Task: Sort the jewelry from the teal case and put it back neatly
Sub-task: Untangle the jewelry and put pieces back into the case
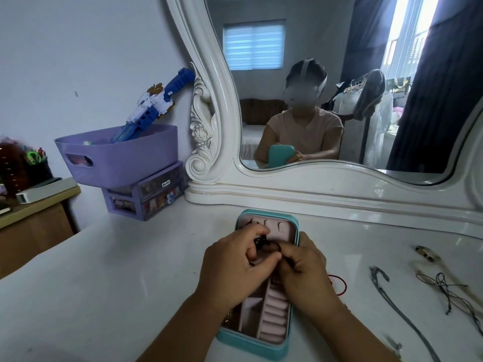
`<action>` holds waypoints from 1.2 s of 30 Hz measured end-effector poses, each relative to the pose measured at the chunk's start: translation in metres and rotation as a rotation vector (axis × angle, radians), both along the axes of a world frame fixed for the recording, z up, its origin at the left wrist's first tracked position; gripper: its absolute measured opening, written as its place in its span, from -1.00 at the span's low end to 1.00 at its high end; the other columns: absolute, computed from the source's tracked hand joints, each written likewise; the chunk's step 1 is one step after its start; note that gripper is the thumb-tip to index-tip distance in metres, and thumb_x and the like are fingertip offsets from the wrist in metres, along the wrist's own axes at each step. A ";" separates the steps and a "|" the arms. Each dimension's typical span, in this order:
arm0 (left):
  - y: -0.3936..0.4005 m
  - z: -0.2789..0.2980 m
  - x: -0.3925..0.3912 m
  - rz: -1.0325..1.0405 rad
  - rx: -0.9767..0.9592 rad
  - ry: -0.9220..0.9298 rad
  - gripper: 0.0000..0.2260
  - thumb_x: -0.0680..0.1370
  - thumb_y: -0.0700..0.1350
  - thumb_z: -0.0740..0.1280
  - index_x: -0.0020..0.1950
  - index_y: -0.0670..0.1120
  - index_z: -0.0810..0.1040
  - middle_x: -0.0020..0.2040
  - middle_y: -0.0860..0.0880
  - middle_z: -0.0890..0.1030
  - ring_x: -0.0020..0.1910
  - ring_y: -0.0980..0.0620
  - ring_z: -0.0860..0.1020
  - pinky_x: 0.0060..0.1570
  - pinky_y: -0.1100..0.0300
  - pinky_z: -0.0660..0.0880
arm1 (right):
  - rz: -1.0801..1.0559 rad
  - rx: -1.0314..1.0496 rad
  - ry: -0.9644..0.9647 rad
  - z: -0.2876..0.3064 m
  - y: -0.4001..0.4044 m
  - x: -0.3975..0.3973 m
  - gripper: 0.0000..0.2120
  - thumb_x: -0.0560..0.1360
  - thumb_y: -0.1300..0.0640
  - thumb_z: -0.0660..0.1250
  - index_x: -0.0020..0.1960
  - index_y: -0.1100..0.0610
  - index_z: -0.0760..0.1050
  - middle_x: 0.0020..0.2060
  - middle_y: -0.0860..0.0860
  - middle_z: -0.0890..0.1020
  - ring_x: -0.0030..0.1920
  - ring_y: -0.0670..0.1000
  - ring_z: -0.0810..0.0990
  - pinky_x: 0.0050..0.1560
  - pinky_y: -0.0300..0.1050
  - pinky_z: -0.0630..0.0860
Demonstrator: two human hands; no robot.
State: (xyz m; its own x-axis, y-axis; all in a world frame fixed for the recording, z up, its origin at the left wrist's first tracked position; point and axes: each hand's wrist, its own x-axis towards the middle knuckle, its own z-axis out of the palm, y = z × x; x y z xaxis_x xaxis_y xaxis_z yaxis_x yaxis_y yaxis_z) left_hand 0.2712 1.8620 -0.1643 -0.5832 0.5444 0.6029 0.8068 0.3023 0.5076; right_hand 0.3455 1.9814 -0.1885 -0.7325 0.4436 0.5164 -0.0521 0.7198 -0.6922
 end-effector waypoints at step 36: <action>-0.019 0.004 0.003 -0.068 0.177 -0.065 -0.76 0.38 0.05 0.42 0.03 0.08 0.65 -0.54 0.25 0.45 -0.55 0.29 0.37 -0.37 0.47 0.32 | 0.061 -0.324 0.127 0.067 0.009 0.030 -0.77 0.36 0.31 0.41 -0.24 -0.04 0.64 -0.09 -0.11 0.60 -0.06 -0.30 0.52 0.00 -0.49 0.35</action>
State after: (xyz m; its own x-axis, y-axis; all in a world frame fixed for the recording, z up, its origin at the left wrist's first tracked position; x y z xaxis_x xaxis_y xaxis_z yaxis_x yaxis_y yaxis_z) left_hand 0.2746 1.8428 -0.1605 -0.5891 0.4726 0.6554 0.7865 0.1492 0.5993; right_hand 0.3758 1.9902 -0.1213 -0.7017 0.5566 0.4448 -0.1890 0.4565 -0.8694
